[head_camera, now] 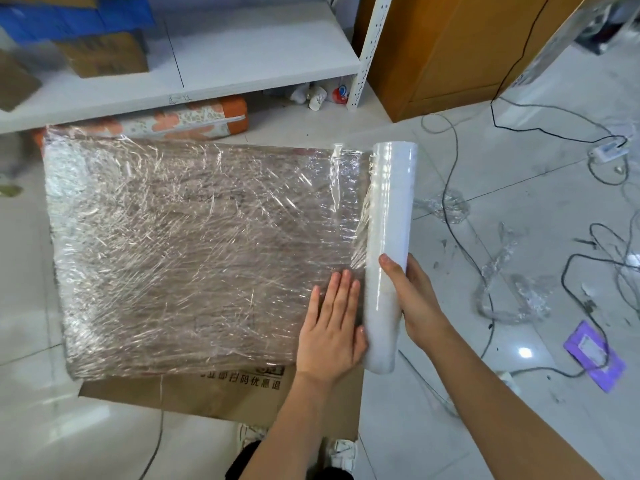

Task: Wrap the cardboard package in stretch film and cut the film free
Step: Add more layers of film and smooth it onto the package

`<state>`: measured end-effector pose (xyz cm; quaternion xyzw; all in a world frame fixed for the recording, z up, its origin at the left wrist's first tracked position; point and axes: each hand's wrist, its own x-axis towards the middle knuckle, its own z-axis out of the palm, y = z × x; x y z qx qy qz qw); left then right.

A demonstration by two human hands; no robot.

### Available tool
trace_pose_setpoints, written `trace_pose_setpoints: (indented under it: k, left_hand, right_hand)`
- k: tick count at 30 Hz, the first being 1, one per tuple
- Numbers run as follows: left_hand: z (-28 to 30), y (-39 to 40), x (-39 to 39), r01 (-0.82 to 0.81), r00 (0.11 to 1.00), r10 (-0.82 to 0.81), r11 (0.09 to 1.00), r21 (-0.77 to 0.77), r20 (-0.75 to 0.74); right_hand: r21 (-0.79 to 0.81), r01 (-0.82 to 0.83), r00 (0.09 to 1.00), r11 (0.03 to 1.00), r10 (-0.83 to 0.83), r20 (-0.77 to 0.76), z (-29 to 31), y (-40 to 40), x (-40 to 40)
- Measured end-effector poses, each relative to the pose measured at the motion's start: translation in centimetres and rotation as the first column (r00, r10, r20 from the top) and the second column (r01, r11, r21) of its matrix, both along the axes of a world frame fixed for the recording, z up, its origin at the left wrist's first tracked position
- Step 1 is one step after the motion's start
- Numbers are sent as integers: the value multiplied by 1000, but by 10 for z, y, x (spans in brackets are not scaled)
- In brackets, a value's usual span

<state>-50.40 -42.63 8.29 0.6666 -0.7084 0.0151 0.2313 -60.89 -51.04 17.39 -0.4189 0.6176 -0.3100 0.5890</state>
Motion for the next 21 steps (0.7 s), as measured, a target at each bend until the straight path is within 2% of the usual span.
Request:
trace_pose_setpoints:
  k: [3,6,11,17,21]
  left_hand:
    - [-2,3,0,-7,1000,7,1000,-3,-3]
    - [-3,5,-2,-19,1000,19,1000,-1,19]
    - [0,5,-4,-54,992,54,999,-3,111]
    - [0,12,-5,-66,992,62,997,28,112]
    - [13,18,2,-11,1000,13,996,89,-21]
  right_hand:
    - [27,-85,995,996,83,62,0,5,-9]
    - [-54,-151,988,987,152,11,5,5,-16]
    - [-183,-41,990,982,15,-143,-1,-1,-23]
    - [-110,-83,989,990,68,-129,-17,-5,-23]
    - [-67,-90,994,994,85,-76,-26,-5,-19]
